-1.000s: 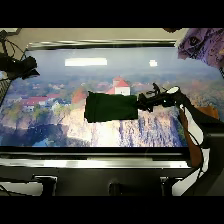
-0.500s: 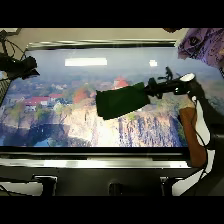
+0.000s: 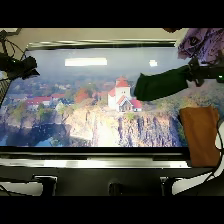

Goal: Fold the clothes and pants, and hang the long-sleeved shirts on hangers.

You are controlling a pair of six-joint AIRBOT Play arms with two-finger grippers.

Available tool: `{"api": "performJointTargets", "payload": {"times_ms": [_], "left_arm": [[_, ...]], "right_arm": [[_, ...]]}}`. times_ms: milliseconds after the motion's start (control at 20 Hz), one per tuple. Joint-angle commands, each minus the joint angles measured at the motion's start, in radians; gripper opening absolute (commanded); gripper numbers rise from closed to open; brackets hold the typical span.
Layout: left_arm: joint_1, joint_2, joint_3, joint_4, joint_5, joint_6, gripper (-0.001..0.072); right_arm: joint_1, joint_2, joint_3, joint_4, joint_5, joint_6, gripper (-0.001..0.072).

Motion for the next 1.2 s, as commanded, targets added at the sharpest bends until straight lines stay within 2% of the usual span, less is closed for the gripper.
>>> {"api": "performJointTargets", "payload": {"times_ms": [0, 300, 650, 1150], "left_arm": [[0.001, 0.000, 0.000, 0.000, 0.000, 0.000, 0.0020], [0.001, 0.000, 0.000, 0.000, -0.003, 0.000, 0.0020], [0.001, 0.000, 0.000, 0.000, -0.003, 0.000, 0.0020], [0.001, 0.000, 0.000, 0.000, -0.003, 0.000, 0.0021]], "right_arm": [[-0.083, 0.051, 0.015, -0.135, -0.007, 0.121, 0.0023], [-0.137, 0.166, 0.015, -0.312, -0.010, 0.309, 0.0023], [-0.137, 0.309, 0.015, -0.486, 0.027, 0.463, 0.0023], [-0.136, 0.395, 0.015, -0.578, 0.217, 0.528, 0.0023]]}}
